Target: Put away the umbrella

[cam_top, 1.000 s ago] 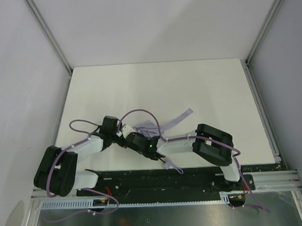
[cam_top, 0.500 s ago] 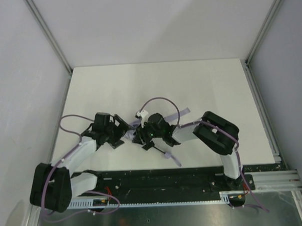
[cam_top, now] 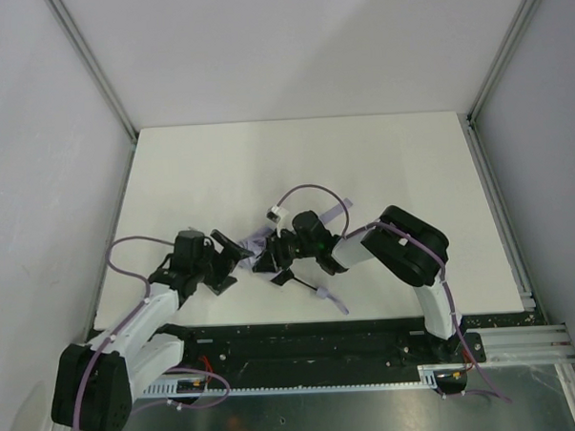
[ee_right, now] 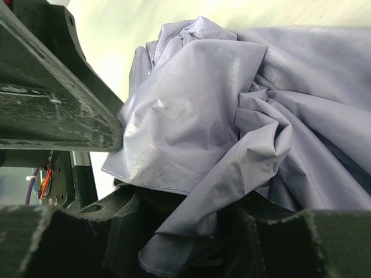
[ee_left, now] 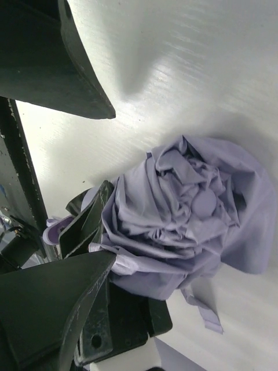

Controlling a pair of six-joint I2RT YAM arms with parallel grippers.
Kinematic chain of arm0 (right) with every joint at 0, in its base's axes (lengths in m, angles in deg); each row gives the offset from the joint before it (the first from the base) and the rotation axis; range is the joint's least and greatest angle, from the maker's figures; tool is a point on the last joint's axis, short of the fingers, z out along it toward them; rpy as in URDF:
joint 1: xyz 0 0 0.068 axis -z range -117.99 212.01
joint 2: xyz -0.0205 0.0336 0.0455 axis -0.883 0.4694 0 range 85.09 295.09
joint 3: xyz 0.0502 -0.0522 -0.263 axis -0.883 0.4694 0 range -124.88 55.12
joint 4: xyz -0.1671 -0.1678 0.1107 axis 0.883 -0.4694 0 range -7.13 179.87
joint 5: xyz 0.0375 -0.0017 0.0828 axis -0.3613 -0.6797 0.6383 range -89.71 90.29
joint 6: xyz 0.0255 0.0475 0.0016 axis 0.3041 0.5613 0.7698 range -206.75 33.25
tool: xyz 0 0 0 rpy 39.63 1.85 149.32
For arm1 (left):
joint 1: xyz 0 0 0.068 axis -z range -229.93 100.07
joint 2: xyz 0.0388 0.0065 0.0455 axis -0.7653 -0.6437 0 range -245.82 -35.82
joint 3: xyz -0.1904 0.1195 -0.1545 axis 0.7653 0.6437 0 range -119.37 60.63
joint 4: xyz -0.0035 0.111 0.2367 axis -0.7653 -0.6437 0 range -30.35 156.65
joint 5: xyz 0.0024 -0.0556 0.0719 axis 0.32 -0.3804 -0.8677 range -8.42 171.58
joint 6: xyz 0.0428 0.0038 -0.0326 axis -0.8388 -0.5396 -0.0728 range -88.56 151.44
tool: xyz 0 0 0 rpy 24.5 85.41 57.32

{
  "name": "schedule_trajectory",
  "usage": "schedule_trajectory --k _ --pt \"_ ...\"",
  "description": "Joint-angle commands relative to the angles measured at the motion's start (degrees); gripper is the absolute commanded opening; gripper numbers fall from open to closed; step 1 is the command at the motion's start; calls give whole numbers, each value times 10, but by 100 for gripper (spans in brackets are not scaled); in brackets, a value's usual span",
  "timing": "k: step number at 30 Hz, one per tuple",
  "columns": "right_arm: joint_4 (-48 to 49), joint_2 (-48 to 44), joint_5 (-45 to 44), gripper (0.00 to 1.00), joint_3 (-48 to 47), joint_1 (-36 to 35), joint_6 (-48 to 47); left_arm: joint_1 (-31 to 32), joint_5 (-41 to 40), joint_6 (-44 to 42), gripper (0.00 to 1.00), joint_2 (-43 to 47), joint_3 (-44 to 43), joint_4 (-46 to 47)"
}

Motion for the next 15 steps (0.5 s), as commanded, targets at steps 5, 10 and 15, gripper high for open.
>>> schedule_trajectory --k 5,10,15 --pt "-219 66 9 0 56 -7 0 -4 31 64 98 -61 7 91" --pt "-214 64 15 0 55 -2 -4 -4 20 76 97 -94 9 129" --pt "-208 63 28 0 55 4 -5 -4 12 73 94 -150 19 182"
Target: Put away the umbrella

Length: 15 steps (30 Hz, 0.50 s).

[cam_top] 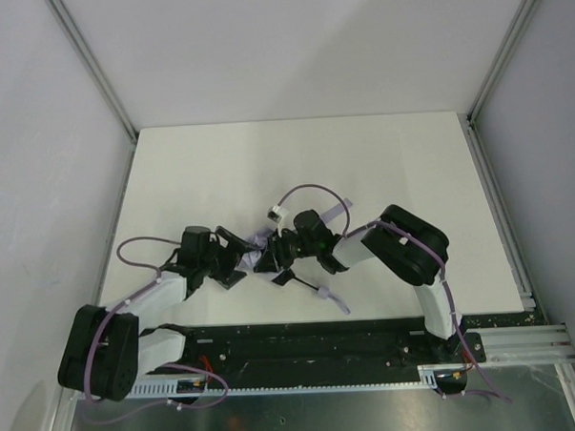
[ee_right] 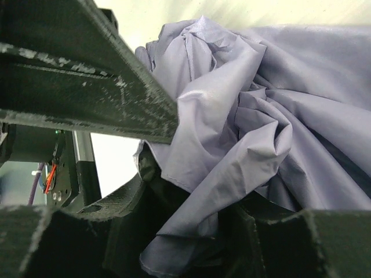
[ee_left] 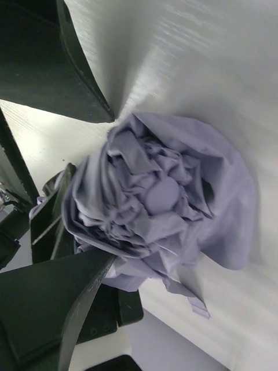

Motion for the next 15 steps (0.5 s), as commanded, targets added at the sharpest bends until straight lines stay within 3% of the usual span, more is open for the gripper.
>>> schedule_trajectory --k 1,6,9,12,15 --pt "-210 63 13 0 54 -1 -8 -3 -15 6 91 -53 11 81" --pt "-207 63 26 0 54 2 -12 -3 -17 -8 72 -141 23 140" --pt "-211 58 28 0 54 5 -18 -3 -20 -22 45 -172 25 152" --pt "-224 47 17 0 52 4 -31 -1 -24 -13 11 -171 39 164" --pt "-243 26 -1 0 51 0 -48 1 -29 -15 1 -157 45 166"
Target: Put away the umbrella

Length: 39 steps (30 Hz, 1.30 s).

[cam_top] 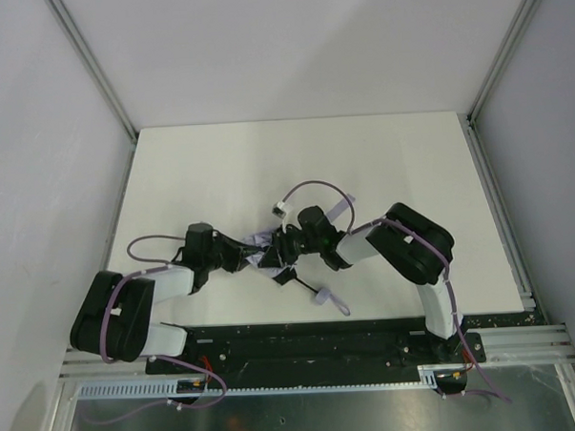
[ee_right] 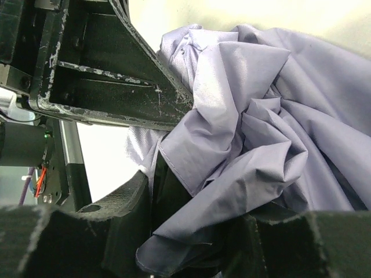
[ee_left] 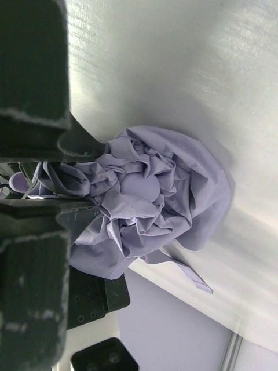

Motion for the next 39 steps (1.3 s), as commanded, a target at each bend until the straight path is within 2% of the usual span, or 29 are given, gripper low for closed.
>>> schedule_trajectory --k 1,4,6,7,11,14,18,22,23,26,28,30,31,33,34,39 --pt "-235 29 -10 0 44 -23 -43 7 -77 -48 1 -15 36 -41" --pt "-260 -1 -36 0 34 -33 -61 13 -68 -36 0 -15 40 -49" --pt "-277 -23 -61 5 23 -43 -72 22 -59 -26 0 -21 36 -65" --pt "-287 -34 -77 9 17 -50 -79 27 -56 -22 0 -24 33 -74" --pt "-344 -65 -205 40 -27 -96 -130 43 -64 -15 0 -18 19 -121" --pt "-408 -60 -356 53 -73 -144 -165 45 -66 -7 0 -1 16 -139" --pt "-457 -19 -550 60 -124 -199 -177 47 -64 1 0 20 4 -181" --pt "-464 19 -607 61 -136 -214 -157 53 -61 13 0 31 -1 -202" --pt "-467 28 -606 57 -136 -213 -150 54 -60 14 0 32 -2 -204" --pt "-480 53 -571 15 -132 -202 -132 61 -56 18 0 37 -4 -208" --pt "-462 58 -508 4 -109 -190 -125 63 -57 10 0 44 -9 -209" --pt "-416 49 -406 1 -65 -164 -108 63 -63 -8 4 56 -16 -208" --pt "-382 44 -353 0 -40 -150 -99 63 -67 -17 12 65 -20 -209" --pt "-325 38 -258 0 0 -121 -74 62 -78 -28 37 84 -23 -209" --pt "-296 38 -213 0 18 -106 -60 59 -80 -33 47 95 -24 -208" --pt "-170 59 -44 0 73 -45 9 41 -72 -59 83 125 -33 -208"
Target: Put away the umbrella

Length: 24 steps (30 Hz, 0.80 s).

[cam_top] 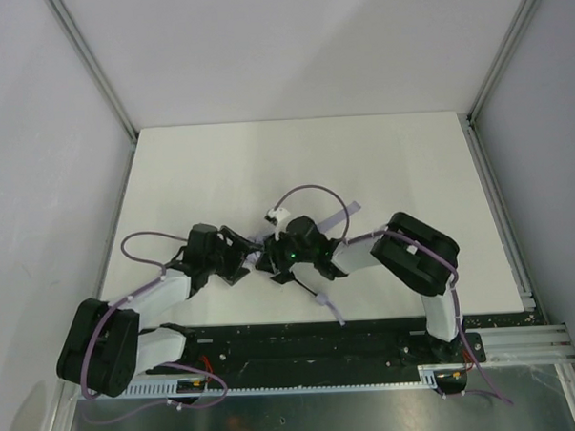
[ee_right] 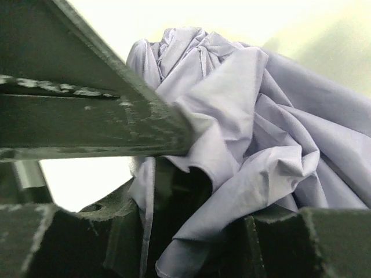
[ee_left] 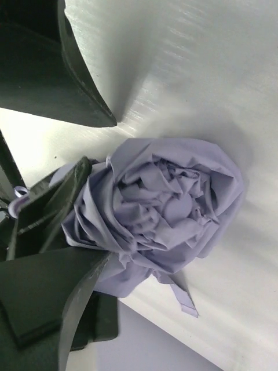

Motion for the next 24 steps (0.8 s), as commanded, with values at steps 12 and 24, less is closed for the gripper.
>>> schedule_trajectory --k 12,24 --pt "108 160 356 0 104 100 213 -16 35 -37 99 -52 -46 -26" --pt "157 158 387 0 105 108 235 26 9 -25 51 -153 -5 57"
